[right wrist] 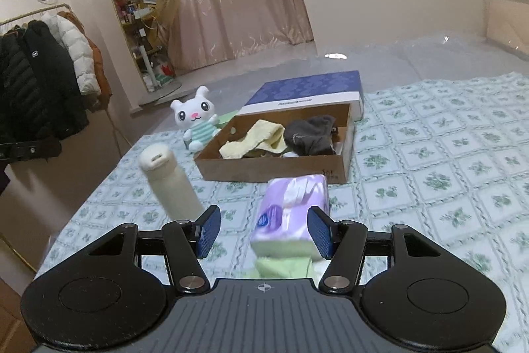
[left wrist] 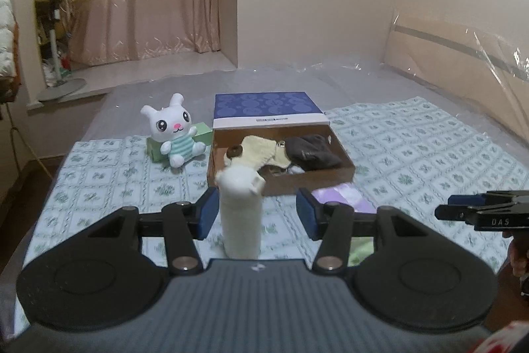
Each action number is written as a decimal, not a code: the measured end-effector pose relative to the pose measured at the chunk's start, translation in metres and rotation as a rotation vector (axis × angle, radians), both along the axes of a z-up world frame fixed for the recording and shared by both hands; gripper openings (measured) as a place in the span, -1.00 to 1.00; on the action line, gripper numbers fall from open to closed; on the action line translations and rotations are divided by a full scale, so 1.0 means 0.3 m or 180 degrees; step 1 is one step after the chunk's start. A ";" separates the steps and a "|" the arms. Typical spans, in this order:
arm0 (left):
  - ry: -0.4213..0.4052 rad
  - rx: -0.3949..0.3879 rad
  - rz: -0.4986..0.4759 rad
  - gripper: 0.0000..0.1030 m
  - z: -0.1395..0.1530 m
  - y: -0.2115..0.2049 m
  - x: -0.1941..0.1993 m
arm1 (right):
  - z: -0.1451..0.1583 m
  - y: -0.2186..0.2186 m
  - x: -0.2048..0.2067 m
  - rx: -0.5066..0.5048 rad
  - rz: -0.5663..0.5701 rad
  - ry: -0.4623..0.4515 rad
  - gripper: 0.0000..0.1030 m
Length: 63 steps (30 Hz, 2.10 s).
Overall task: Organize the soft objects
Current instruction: 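Move both grippers back toward the green cloth and white towel, then grasp the light green cloth with the left gripper while the right approaches the white towel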
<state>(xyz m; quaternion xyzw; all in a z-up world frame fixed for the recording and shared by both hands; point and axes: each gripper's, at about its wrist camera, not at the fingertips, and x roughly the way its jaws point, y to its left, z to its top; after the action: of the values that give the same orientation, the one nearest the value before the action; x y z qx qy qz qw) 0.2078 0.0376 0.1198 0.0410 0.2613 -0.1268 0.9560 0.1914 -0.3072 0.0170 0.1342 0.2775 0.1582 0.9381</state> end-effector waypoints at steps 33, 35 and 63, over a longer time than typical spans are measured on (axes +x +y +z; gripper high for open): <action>0.0303 0.0269 -0.0557 -0.05 -0.403 -0.498 -0.188 | -0.172 -0.116 -0.224 -0.0057 -0.0293 0.0176 0.13; 0.0383 0.0296 -0.0542 -0.05 -0.451 -0.498 -0.126 | -0.206 -0.116 -0.167 -0.0102 -0.0295 0.0252 0.13; 0.0856 0.0259 -0.0928 0.23 -0.793 -0.611 0.284 | -0.459 -0.163 0.140 -0.0113 -0.0401 0.0703 0.13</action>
<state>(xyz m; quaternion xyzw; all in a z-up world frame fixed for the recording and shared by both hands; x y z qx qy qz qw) 0.2930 -0.1457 -0.1182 0.0998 0.3829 -0.2575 0.8815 0.2335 -0.3561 -0.1207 0.1513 0.3729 0.0783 0.9121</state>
